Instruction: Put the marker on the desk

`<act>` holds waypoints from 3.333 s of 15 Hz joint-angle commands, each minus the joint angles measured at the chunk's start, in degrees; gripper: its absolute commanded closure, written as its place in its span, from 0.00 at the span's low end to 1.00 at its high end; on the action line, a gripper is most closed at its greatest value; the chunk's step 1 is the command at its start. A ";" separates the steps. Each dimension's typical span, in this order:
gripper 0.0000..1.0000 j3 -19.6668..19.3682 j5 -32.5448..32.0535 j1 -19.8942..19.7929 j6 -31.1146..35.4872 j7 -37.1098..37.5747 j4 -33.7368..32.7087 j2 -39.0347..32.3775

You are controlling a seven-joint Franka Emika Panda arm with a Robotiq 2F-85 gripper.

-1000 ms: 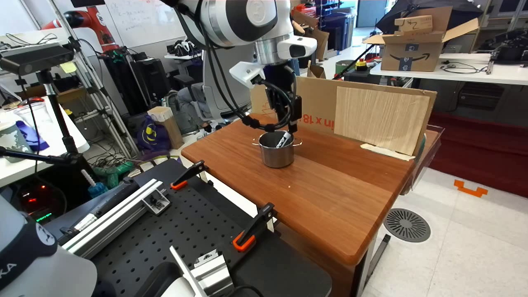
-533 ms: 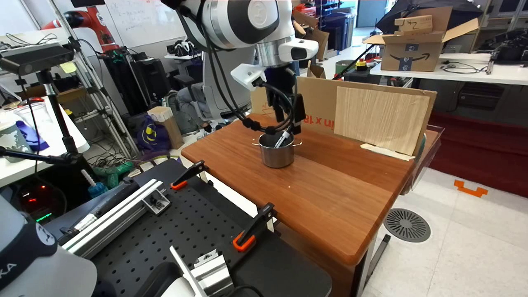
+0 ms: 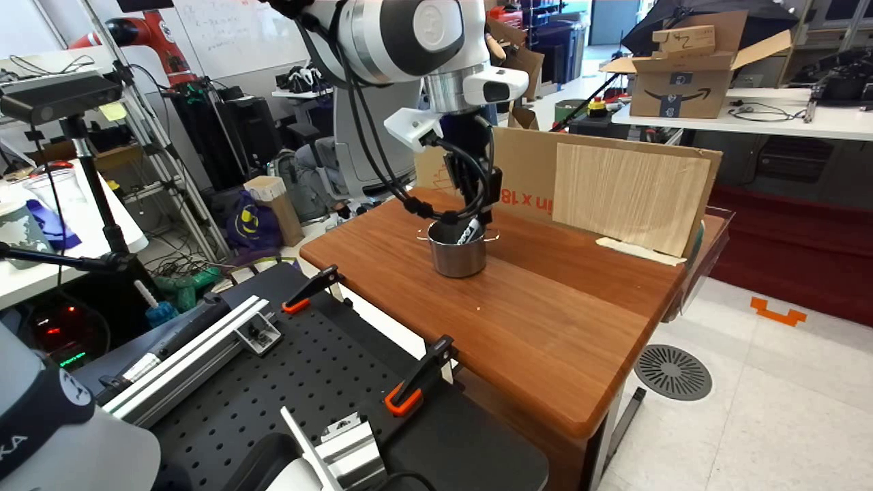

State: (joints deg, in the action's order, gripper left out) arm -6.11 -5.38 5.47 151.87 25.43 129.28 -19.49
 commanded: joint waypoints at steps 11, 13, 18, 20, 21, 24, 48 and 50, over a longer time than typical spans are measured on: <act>0.95 -0.13 -1.18 2.11 -1.26 0.30 2.14 4.89; 0.95 0.03 -1.46 2.15 -2.60 0.15 3.01 8.62; 0.95 1.00 -0.41 -1.04 -7.43 -1.95 2.93 16.92; 0.95 1.09 1.80 -3.24 -10.55 -5.19 2.67 19.14; 0.95 1.05 3.12 -4.23 -12.05 -7.15 2.18 19.29; 0.95 0.20 4.42 -7.23 -15.79 -11.29 1.38 18.31; 0.95 -2.35 11.09 -15.06 -16.32 -17.11 -10.89 -5.33; 0.95 -2.38 11.38 -15.07 -16.31 -16.85 -12.52 -7.66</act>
State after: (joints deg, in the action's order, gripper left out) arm -9.05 4.33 -8.82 135.95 9.09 119.87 -23.89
